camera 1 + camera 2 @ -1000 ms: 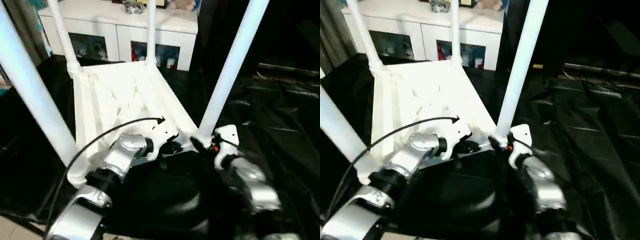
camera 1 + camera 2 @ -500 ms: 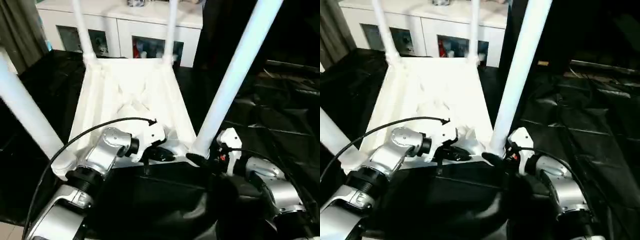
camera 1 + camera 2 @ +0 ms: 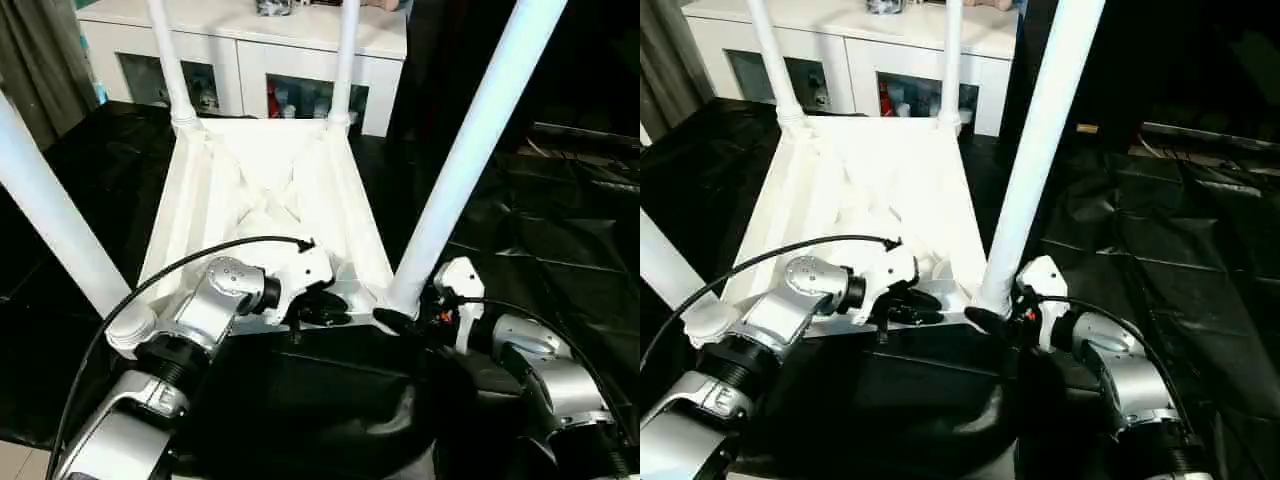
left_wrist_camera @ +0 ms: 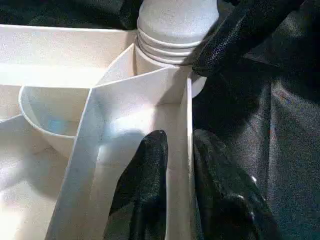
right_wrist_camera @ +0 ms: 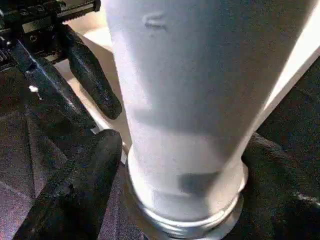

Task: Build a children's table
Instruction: Rotate leg to tighten

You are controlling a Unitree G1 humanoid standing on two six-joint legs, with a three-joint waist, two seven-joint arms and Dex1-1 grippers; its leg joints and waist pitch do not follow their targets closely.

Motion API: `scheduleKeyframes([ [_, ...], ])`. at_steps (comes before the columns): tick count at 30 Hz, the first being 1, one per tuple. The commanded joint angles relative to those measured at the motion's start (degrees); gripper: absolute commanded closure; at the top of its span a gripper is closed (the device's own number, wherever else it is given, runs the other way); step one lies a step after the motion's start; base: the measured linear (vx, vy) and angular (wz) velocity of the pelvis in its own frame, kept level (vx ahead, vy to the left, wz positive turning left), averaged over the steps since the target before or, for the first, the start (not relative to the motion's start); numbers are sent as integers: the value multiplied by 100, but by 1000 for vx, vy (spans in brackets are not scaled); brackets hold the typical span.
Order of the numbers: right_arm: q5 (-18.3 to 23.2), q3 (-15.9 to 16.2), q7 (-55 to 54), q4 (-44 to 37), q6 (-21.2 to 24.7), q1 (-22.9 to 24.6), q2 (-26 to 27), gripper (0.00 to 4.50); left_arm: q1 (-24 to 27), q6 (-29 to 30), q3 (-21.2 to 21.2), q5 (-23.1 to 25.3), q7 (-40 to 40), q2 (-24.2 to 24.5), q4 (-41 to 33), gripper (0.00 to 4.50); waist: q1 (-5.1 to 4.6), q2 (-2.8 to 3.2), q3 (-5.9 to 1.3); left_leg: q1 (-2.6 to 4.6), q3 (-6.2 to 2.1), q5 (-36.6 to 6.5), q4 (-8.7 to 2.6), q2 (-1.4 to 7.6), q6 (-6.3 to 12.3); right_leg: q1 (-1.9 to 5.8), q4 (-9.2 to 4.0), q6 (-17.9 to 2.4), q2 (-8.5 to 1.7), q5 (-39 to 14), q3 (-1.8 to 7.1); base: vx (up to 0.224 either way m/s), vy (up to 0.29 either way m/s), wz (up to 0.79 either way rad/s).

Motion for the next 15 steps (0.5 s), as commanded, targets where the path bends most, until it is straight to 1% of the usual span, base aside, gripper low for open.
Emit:
scheduleKeyframes([
  [1,-22,201,117,-106,-49,-7,45,86,124,192,-301,204,-21,10,220,390,-16,0,-261,66,-84,-1180,-344,227,280,227,-299,-1341,-268,-692,172,0,0,0],
  [2,-23,202,117,-104,-50,-8,46,86,124,193,-301,204,-22,11,218,390,-19,-3,-258,65,-83,-1191,-345,224,277,227,-303,-1335,-268,-713,172,0,0,0],
  [3,-115,211,6,-7,-65,-83,73,86,125,197,-301,201,-36,13,234,395,-17,-15,-261,68,-84,-1183,-345,227,278,227,-302,-1332,-270,-716,172,0,0,0],
  [4,-136,219,-13,15,-71,-103,83,86,128,221,-313,197,-74,23,225,407,-26,-7,-261,62,-85,-1151,-346,224,270,227,-294,-1339,-267,-693,171,0,0,0],
  [5,-150,227,-25,36,-77,-123,96,86,130,237,-321,188,-115,32,212,407,-31,-6,-259,68,-84,-1166,-348,227,262,221,-295,-1341,-267,-701,171,0,0,0],
  [7,-171,234,-51,72,-76,-155,114,86,127,275,-306,164,-126,29,210,428,-40,-9,-255,59,-86,-1200,-352,223,245,230,-299,-1334,-272,-757,171,0,0,0],
  [8,-170,238,-57,83,-61,-167,122,86,133,302,-304,157,-124,35,195,439,-54,-47,-255,60,-83,-1215,-351,221,246,230,-307,-1327,-270,-805,171,0,0,0],
  [9,-164,242,-51,73,-53,-162,124,86,141,309,-309,157,-132,44,179,439,-47,-29,-253,65,-87,-1227,-353,224,242,227,-303,-1329,-277,-840,172,0,0,0],
  [10,-161,240,-57,107,-49,-182,139,86,133,330,-288,150,-95,30,191,445,-50,-25,-248,67,-83,-1263,-353,225,239,223,-314,-1316,-278,-896,178,0,0,0],
  [12,-166,254,-50,133,-60,-192,149,115,136,357,-294,144,-83,38,172,450,-52,-21,-252,67,-88,-1280,-357,228,236,223,-315,-1310,-280,-923,177,0,0,0],
  [13,-174,258,-58,147,-81,-194,152,115,141,350,-294,142,-60,43,161,450,-58,-24,-250,70,-87,-1276,-357,227,234,221,-313,-1315,-276,-917,176,0,0,0],
  [15,-182,258,-62,147,-96,-191,158,131,148,344,-296,142,-53,52,147,450,-49,-19,-252,72,-85,-1258,-352,225,240,221,-314,-1312,-278,-905,179,0,0,0],
])
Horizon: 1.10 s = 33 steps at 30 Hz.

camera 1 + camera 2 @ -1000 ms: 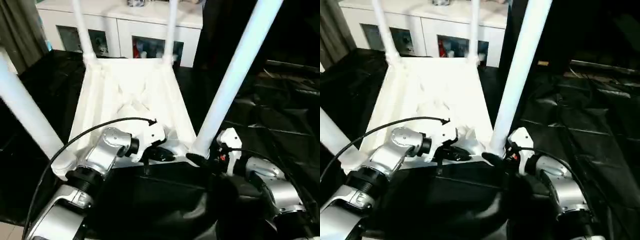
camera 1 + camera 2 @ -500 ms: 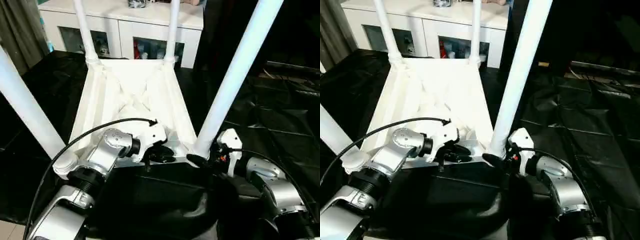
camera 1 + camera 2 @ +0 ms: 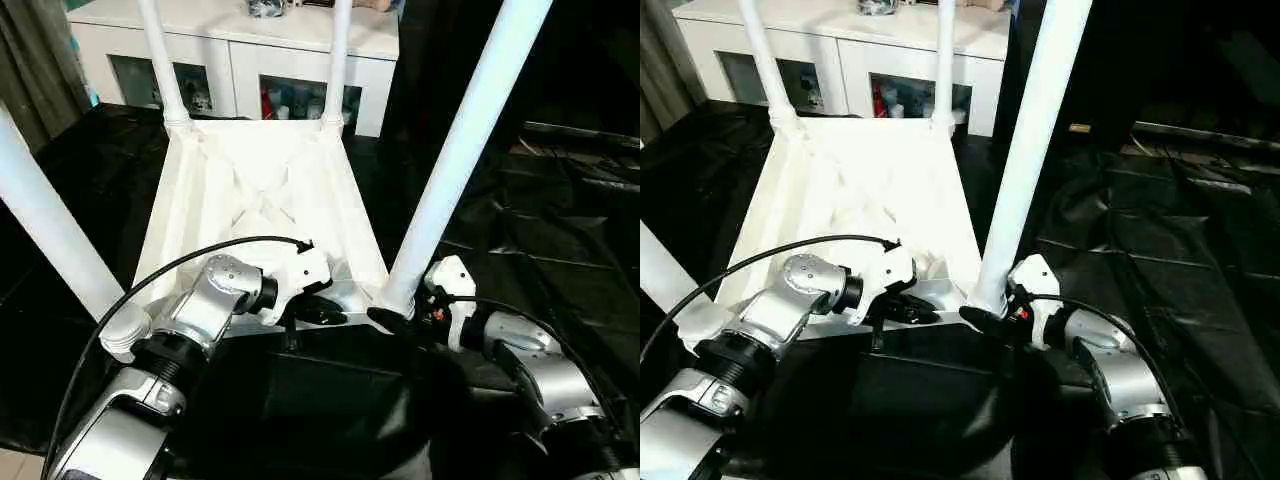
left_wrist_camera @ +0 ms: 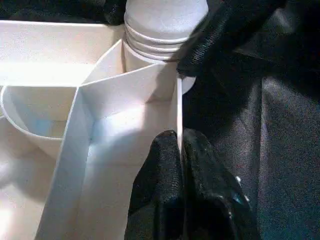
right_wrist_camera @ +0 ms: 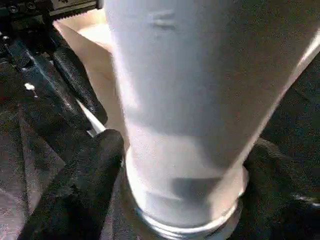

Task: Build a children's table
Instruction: Rotate leg to tighten

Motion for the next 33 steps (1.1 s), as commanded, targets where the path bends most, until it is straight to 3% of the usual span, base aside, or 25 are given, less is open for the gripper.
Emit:
scheduleKeyframes([
  [1,10,145,92,10,-71,-42,58,131,173,167,-191,133,97,-25,227,450,-6,-20,-249,54,-83,-1240,-350,224,249,208,-313,-1309,-276,-880,176,0,0,0],
  [2,13,148,103,10,-73,-37,59,154,176,178,-187,129,92,-24,225,450,-2,-14,-249,54,-85,-1233,-351,222,250,211,-311,-1309,-275,-875,175,0,0,0],
  [6,-2,148,108,40,-90,-36,57,172,195,211,-194,123,73,-12,185,450,-6,-19,-245,57,-88,-1314,-361,227,215,208,-323,-1298,-277,-975,173,0,0,0],
  [16,-27,37,-200,205,-150,-79,209,176,178,270,-121,92,256,-43,183,450,-13,-13,-235,53,-94,-1402,-377,224,187,198,-342,-1256,-280,-1148,173,0,0,0],
  [21,-315,-242,-1593,666,-331,-203,706,176,65,515,19,189,1127,-482,340,450,-93,-22,-198,74,-116,-1892,-420,217,-49,129,-436,-1027,-297,-2086,173,0,0,0],
  [25,-363,-520,-3025,914,-87,-371,1501,176,-196,793,71,259,2038,-1225,646,450,-162,-22,-181,91,-162,-2251,-441,199,-141,87,-529,-754,-288,-2686,158,0,0,0],
  [27,-368,-510,-3128,922,-41,-393,1612,176,-235,803,50,284,2140,-1319,699,450,-159,-35,-184,102,-164,-2285,-436,197,-115,75,-541,-719,-288,-2706,159,0,0,0],
  [28,-423,-437,-3178,935,-32,-411,1696,176,-271,802,28,315,2248,-1405,748,450,-155,-12,-188,98,-163,-2269,-436,193,-91,71,-546,-693,-289,-2683,166,0,0,0],
  [30,-675,-125,-3131,1016,-159,-476,1806,176,-311,722,-105,472,2378,-1558,830,450,-149,-10,-189,84,-157,-2225,-437,189,-64,75,-546,-679,-283,-2581,170,0,0,0],
  [31,-693,-97,-3104,1015,-197,-479,1810,176,-311,698,-121,487,2364,-1570,836,450,-155,-21,-188,70,-157,-2196,-441,189,-53,86,-547,-672,-278,-2521,166,0,0,0],
  [33,-497,-234,-2988,997,-215,-471,1835,176,-307,687,-117,472,2302,-1549,823,450,-148,13,-187,75,-155,-2214,-441,190,-35,82,-547,-687,-284,-2473,171,0,0,0],
])
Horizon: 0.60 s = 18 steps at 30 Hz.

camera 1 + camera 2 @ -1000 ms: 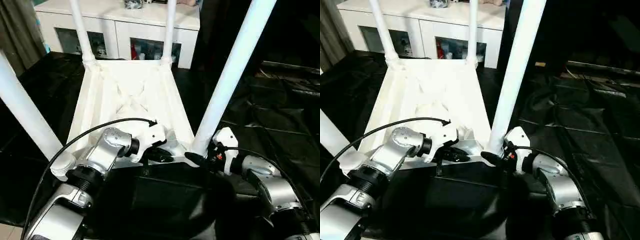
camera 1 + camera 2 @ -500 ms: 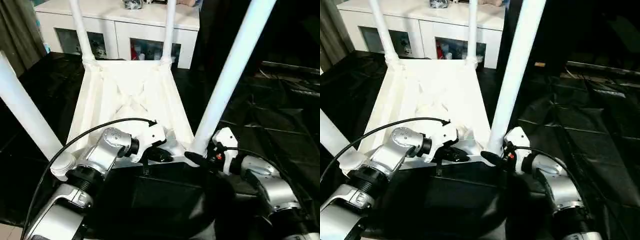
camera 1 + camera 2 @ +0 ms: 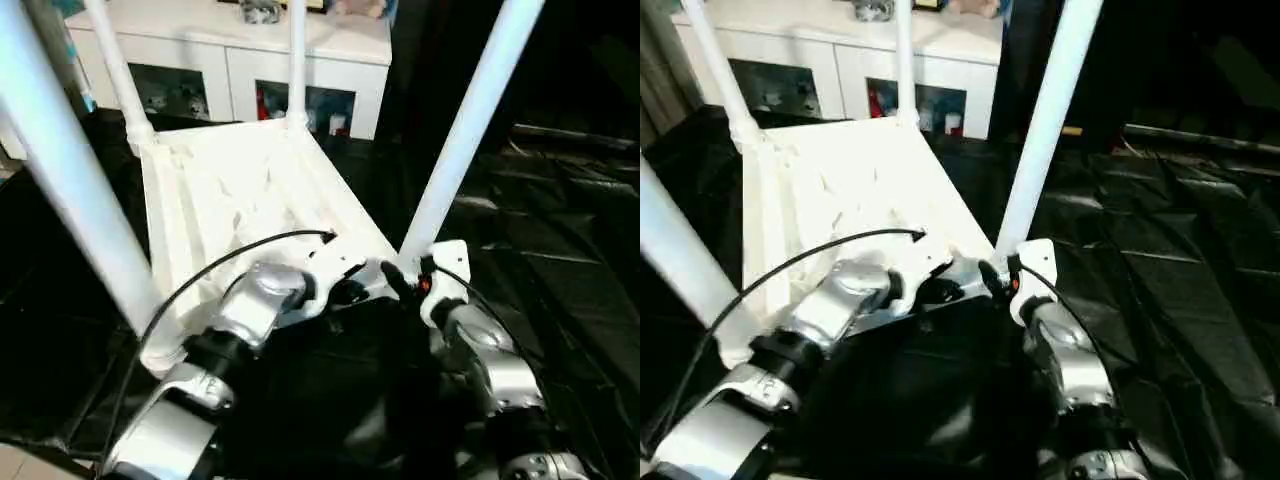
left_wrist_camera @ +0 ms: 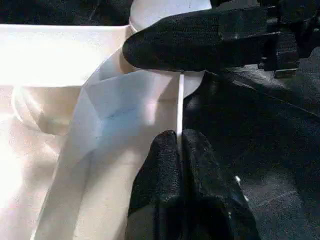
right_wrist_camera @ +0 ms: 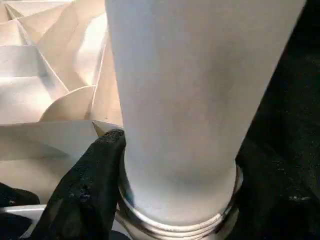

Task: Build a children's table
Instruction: Rotate leg to tighten

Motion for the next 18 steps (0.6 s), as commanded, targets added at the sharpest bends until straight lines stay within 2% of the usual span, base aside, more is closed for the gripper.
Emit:
scheduleKeyframes([
  [1,156,434,486,16,50,-5,342,141,37,-31,-336,53,32,-283,240,450,-15,5,-189,42,-146,-2225,-455,201,-11,65,-523,-723,-271,-2418,158,0,0,0],
  [4,278,416,824,-139,117,15,162,101,70,-245,-347,-31,-308,-124,181,450,-20,25,-190,33,-159,-2263,-466,207,-7,72,-523,-736,-270,-2398,154,0,0,0],
  [6,316,627,1554,-436,265,145,-274,96,145,-445,-348,-133,-782,157,73,450,-5,11,-197,26,-155,-2214,-461,211,28,95,-512,-759,-268,-2262,157,0,0,0],
  [7,308,707,1882,-557,305,204,-452,90,178,-614,-346,-164,-1019,274,53,450,7,20,-207,12,-140,-2076,-449,213,102,118,-487,-805,-265,-2011,170,0,0,0],
  [9,317,756,2093,-639,317,253,-585,90,216,-617,-344,-203,-1183,359,0,450,18,17,-219,-17,-130,-1831,-439,220,161,151,-434,-924,-277,-1634,174,0,0,0],
  [11,351,838,2520,-809,321,351,-915,90,385,-1018,-425,-362,-1882,658,-256,450,14,8,-236,-30,-109,-1509,-408,222,262,187,-375,-1116,-270,-1123,167,0,0,0],
  [12,381,850,2647,-855,324,376,-1005,90,454,-1038,-442,-450,-2124,745,-379,450,19,13,-237,-29,-107,-1456,-404,223,292,184,-367,-1155,-275,-1067,166,0,0,0],
  [15,545,820,3009,-1006,348,435,-1215,90,577,-861,-429,-594,-2501,959,-609,450,50,41,-261,15,-78,-1155,-368,242,393,181,-296,-1389,-274,-595,173,0,0,0],
  [18,654,803,3325,-1118,361,471,-1342,90,639,-755,-434,-632,-2713,1135,-698,450,54,60,-260,14,-74,-1009,-363,248,430,198,-246,-1542,-256,-294,157,0,0,0],
])
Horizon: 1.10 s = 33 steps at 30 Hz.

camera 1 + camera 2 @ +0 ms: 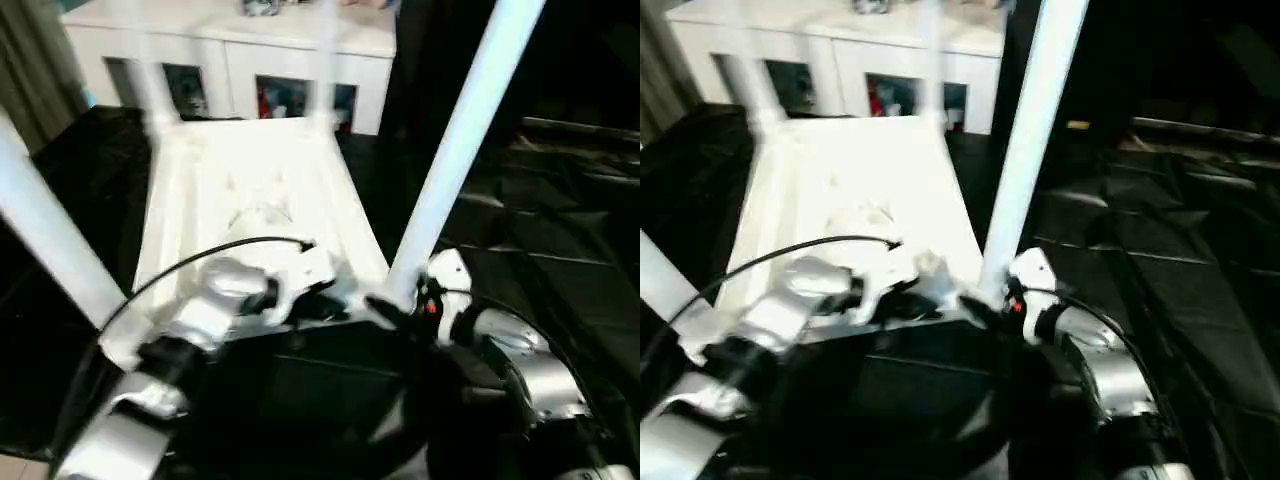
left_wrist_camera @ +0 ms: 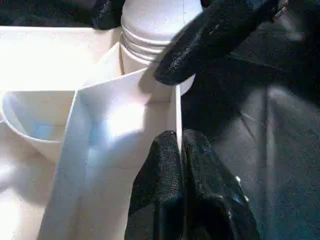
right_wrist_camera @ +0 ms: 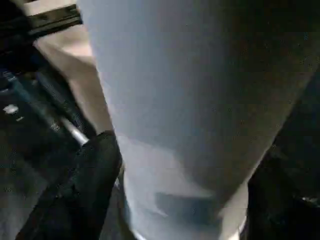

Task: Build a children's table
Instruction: Rotate leg to tighten

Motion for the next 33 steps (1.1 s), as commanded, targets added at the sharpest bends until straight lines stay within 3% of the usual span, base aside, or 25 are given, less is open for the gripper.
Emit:
scheduleKeyframes([
  [1,105,99,260,-153,93,20,-64,90,184,51,-323,-138,-404,-67,10,450,10,-7,-269,38,-79,-1026,-320,233,431,224,-262,-1552,-260,-288,176,0,0,0],
  [7,209,205,633,-254,195,62,-217,90,211,-6,-274,-155,-547,42,2,450,24,-16,-251,47,-78,-1193,-329,236,345,225,-298,-1472,-286,-714,187,0,0,0],
  [17,279,181,604,-178,206,37,-93,167,209,26,-256,-148,-467,11,-5,450,44,-42,-270,41,-70,-957,-301,221,399,238,-260,-1496,-280,-473,182,0,0,0],
  [23,61,141,102,43,167,31,68,176,231,134,-287,-61,-274,-84,13,450,46,-36,-263,46,-72,-968,-303,222,388,228,-263,-1490,-280,-546,181,0,0,0],
  [25,-67,115,-185,149,138,1,137,177,209,174,-276,-21,-105,-173,62,450,31,-34,-231,58,-79,-1256,-339,225,247,213,-317,-1399,-285,-1016,181,0,0,0],
  [26,-231,0,-817,351,161,-72,336,177,119,235,-256,115,370,-395,234,450,7,-36,-220,62,-85,-1421,-359,233,148,194,-343,-1325,-291,-1290,188,0,0,0],
  [29,-315,-149,-1490,489,266,-139,615,178,-19,300,-228,269,979,-707,492,450,-42,-37,-197,106,-123,-1946,-387,214,-81,144,-450,-1025,-302,-2266,189,0,0,0],
  [33,-431,-284,-2401,562,439,-226,1061,178,-267,440,-130,412,1946,-1238,905,450,-50,-40,-193,122,-141,-2128,-393,195,-107,94,-509,-805,-290,-2568,194,0,0,0],
])
